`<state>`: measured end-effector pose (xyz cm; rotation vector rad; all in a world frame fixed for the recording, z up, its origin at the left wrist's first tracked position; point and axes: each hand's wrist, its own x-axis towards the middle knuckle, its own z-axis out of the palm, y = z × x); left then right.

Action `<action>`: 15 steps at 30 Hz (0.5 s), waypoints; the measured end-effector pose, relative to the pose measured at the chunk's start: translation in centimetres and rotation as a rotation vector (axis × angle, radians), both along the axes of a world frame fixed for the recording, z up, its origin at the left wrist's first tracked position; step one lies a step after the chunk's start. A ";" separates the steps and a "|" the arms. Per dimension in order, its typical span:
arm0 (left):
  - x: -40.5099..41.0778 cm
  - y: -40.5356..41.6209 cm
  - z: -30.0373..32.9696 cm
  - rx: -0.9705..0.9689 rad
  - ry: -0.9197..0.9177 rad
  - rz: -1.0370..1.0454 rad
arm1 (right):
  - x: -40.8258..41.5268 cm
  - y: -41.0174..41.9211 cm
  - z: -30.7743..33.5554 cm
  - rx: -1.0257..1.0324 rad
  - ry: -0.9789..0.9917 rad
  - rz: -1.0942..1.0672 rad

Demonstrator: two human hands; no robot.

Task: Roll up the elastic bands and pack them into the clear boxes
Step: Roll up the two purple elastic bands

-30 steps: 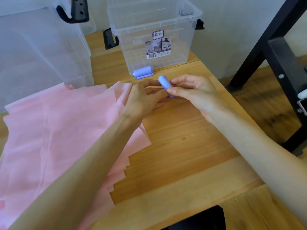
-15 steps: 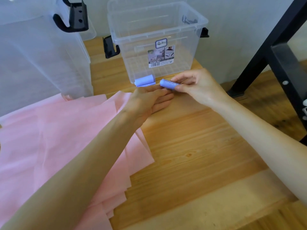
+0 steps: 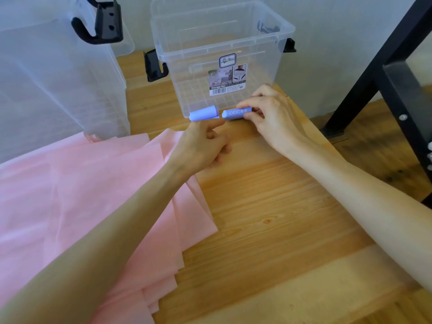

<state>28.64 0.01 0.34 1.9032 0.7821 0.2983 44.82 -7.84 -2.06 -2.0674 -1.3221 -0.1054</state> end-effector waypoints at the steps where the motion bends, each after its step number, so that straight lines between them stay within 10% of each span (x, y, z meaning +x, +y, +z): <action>1: 0.1 -0.1 0.1 -0.005 0.009 -0.002 | 0.0 0.1 -0.1 0.016 0.014 -0.018; 15: 0.7 -0.4 0.3 -0.167 0.016 0.022 | -0.5 0.8 -0.4 0.116 0.159 -0.091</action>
